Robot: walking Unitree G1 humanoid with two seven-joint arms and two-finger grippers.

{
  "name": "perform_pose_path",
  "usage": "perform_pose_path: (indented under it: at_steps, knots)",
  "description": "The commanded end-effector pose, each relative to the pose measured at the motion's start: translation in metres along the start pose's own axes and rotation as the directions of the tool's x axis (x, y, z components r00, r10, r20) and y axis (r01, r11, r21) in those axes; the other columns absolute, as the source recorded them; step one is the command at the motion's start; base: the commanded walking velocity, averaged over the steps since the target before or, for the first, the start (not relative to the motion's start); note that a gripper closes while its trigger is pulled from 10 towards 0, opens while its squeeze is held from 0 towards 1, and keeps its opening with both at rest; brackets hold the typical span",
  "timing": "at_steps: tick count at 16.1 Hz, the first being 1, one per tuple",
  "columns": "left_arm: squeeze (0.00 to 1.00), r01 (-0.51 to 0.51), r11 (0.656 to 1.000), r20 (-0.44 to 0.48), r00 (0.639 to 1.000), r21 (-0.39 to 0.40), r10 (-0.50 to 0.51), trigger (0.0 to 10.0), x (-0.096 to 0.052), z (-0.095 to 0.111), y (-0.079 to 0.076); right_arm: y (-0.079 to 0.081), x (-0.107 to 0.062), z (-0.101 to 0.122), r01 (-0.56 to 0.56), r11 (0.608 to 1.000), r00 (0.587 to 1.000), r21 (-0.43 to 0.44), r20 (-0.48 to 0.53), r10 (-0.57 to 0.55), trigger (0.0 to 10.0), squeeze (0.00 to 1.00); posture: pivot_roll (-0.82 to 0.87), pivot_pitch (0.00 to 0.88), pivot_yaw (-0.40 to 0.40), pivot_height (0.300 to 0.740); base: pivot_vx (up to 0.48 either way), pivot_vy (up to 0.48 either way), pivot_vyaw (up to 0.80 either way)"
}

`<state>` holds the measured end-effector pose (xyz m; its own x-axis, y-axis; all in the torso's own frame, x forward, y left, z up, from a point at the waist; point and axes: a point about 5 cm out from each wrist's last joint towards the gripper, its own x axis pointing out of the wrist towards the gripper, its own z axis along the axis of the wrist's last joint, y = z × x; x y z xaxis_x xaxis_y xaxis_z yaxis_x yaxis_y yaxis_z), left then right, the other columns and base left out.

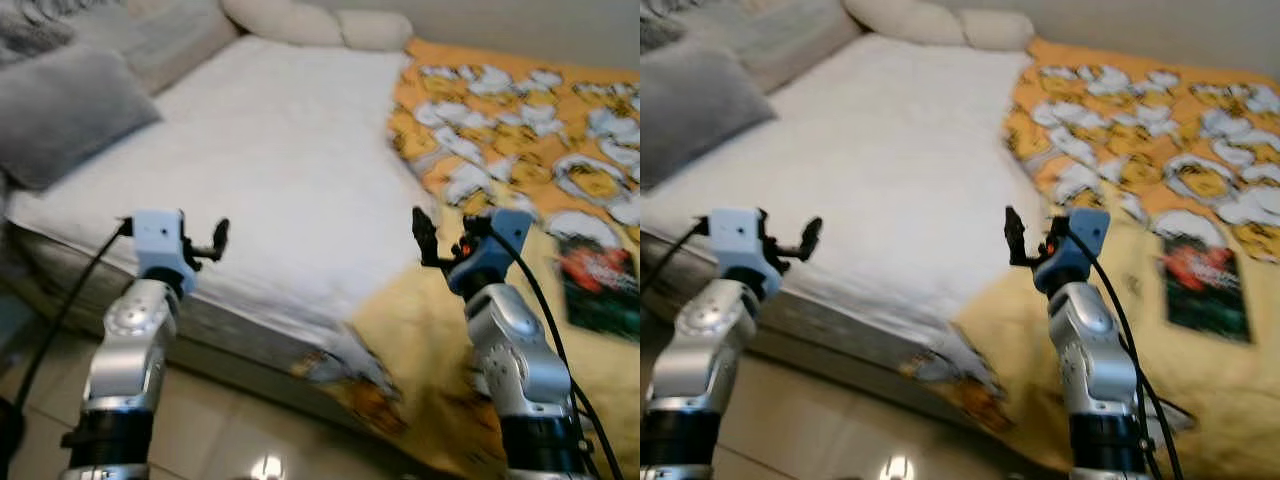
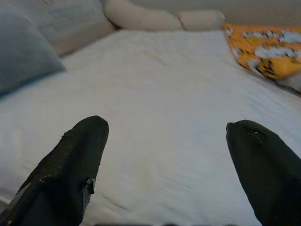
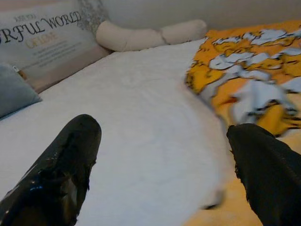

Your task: Clean up the room

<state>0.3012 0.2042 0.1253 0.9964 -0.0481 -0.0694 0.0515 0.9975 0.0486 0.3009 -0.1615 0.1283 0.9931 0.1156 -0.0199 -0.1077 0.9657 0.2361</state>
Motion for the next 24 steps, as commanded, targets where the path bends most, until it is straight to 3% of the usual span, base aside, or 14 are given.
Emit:
perform_pose_path:
  at_steps: [1, 4, 16, 24]
  knots:
    - [1.0, 0.021, 1.0, 0.008, 1.0, 0.0, -0.021, 10.0, 0.001, 0.002, -0.006, -0.004, 0.0, 0.003, 0.002, 1.0, 1.0, -0.02, 0.01, -0.002, 10.0, 1.0, 0.01, 0.0, 0.031, 0.74, 0.0, -0.454, 0.0]
    - [1.0, 0.022, 1.0, 0.007, 1.0, -0.002, -0.022, 10.0, 0.002, 0.002, -0.007, 0.0, 0.0, -0.001, -0.017, 0.999, 1.0, -0.03, -0.016, 0.017, 10.0, 1.0, 0.01, 0.0, 0.032, 0.74, 0.0, -0.447, 0.0]
    - [1.0, 0.04, 0.999, -0.004, 0.999, 0.002, -0.04, 10.0, -0.001, -0.002, -0.011, 0.006, -0.004, -0.013, -0.099, 0.993, 0.993, -0.071, -0.077, 0.094, 10.0, 1.0, 0.0, 0.0, 0.042, 0.74, 0.0, -0.447, 0.57]
    - [1.0, 0.062, 0.998, -0.014, 0.998, 0.018, -0.062, 10.0, -0.003, -0.006, -0.015, 0.012, -0.006, -0.018, -0.165, 0.982, 0.982, -0.091, -0.106, 0.155, 10.0, 1.0, 0.01, 0.0, 0.041, 0.74, 0.0, -0.443, 0.0]
